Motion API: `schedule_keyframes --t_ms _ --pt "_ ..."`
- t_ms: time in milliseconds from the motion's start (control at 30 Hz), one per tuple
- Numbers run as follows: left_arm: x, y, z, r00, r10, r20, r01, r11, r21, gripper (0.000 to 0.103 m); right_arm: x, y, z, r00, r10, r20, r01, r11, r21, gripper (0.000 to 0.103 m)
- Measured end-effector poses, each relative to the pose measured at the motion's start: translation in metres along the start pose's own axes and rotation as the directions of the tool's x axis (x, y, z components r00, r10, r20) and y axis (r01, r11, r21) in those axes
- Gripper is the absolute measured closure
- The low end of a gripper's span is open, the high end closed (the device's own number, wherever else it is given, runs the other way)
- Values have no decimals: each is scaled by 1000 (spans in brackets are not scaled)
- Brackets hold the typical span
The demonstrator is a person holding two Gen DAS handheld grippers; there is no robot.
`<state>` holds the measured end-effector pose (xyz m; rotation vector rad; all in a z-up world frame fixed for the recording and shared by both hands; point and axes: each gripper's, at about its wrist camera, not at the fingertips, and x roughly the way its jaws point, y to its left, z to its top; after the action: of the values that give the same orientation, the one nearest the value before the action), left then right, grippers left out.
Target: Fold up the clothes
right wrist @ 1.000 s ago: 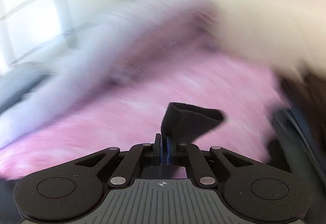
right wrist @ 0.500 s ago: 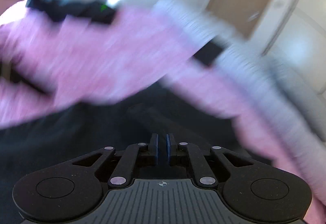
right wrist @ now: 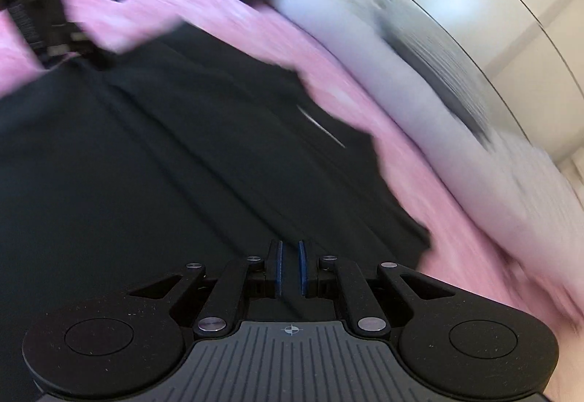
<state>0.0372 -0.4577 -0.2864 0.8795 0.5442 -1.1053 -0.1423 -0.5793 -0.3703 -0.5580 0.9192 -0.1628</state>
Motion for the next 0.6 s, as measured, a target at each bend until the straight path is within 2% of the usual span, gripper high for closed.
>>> schedule_keyframes --t_ms 67,100,167,233,333,367,400,433,467,533,567,600 --pt "18 -17 4 1000 -15 -20 18 991 131 23 18 -23 -16 998 -32 -48 32 999 -10 96" --pt "26 -26 6 999 -17 -30 23 980 196 29 28 -34 -23 997 -50 -65 49 999 -16 96" --pt "38 -39 7 999 -11 -54 26 954 298 32 47 -53 -36 993 -77 -93 76 997 -19 96" --pt "43 -48 8 999 6 -51 13 937 350 31 67 -72 -47 989 -84 -123 84 996 -1 96" --pt "46 -50 11 997 7 -74 19 936 350 33 86 -87 -61 990 -64 -123 63 998 -14 96" --pt "46 -47 13 996 -6 -91 35 944 328 43 92 -88 -65 992 -47 -113 44 999 -33 96" --pt "46 -46 14 994 -24 -110 57 950 308 61 97 -88 -68 994 -37 -101 31 998 -56 96" --pt "45 -48 15 992 -30 -122 66 952 297 69 100 -91 -73 996 -41 -84 35 996 -76 96" --pt "44 -51 15 991 -21 -129 60 951 303 81 104 -98 -79 996 -61 -71 55 996 -77 96" --pt "41 -57 15 988 -28 -149 73 948 310 89 110 -122 -91 993 -73 -96 74 997 16 94" --pt "40 -56 17 987 -34 -158 81 951 297 92 110 -131 -96 992 -54 -118 62 996 63 79" --pt "40 -55 18 985 -42 -166 88 955 283 92 107 -135 -99 991 -47 -127 58 995 78 76"
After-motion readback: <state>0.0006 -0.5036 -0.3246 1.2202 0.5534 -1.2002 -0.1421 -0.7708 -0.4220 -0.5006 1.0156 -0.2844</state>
